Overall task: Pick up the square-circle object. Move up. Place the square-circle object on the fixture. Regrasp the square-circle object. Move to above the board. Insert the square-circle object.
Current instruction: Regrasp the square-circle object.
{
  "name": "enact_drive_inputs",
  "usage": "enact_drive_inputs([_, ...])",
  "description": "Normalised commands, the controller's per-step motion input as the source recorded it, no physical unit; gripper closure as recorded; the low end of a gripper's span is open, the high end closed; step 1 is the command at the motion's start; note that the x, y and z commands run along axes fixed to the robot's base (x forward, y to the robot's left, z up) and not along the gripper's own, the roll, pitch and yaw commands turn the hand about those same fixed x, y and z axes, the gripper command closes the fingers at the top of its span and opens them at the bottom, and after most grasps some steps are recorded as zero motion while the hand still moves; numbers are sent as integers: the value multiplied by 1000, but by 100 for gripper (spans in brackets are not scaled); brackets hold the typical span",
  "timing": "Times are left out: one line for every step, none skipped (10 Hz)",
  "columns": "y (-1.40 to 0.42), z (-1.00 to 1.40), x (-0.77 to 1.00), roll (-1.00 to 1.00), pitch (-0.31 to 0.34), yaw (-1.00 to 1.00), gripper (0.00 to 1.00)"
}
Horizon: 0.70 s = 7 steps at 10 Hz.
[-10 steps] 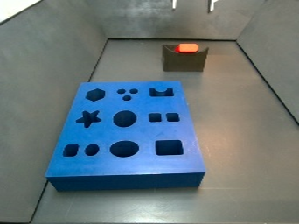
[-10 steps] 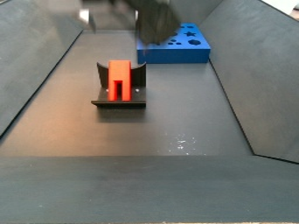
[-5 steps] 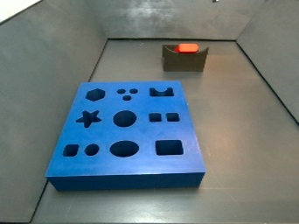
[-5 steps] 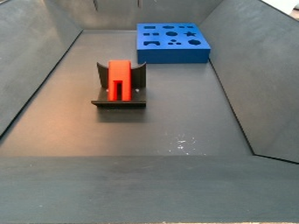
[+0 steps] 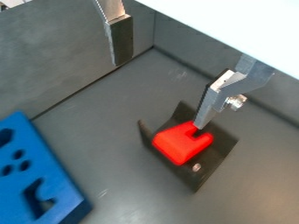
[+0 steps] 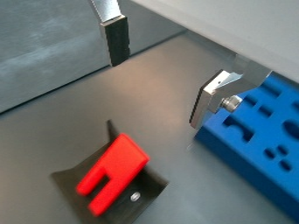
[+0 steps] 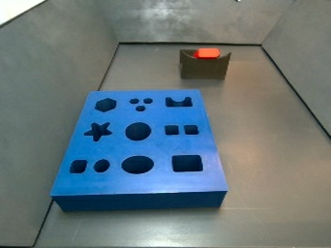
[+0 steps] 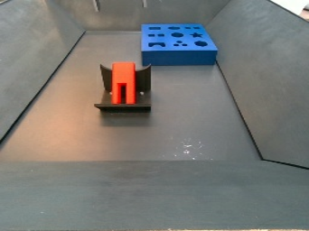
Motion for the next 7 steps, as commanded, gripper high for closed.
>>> enact_drive_inputs([-20,1,-11,1000,9,13,0])
enact_drive_inputs([-17,9,-8,1000,12,16,0])
enact_drive_inputs([-17,13,-5,1000,18,17,0])
enact_drive_inputs([-21,5,6,1000,21,19,0])
enact_drive_inputs([-21,-8,18,1000,27,22,0])
enact_drive_inputs([-24,-13,37,1000,38,27,0])
enact_drive_inputs([-25,-11,45,1000,45,29,0])
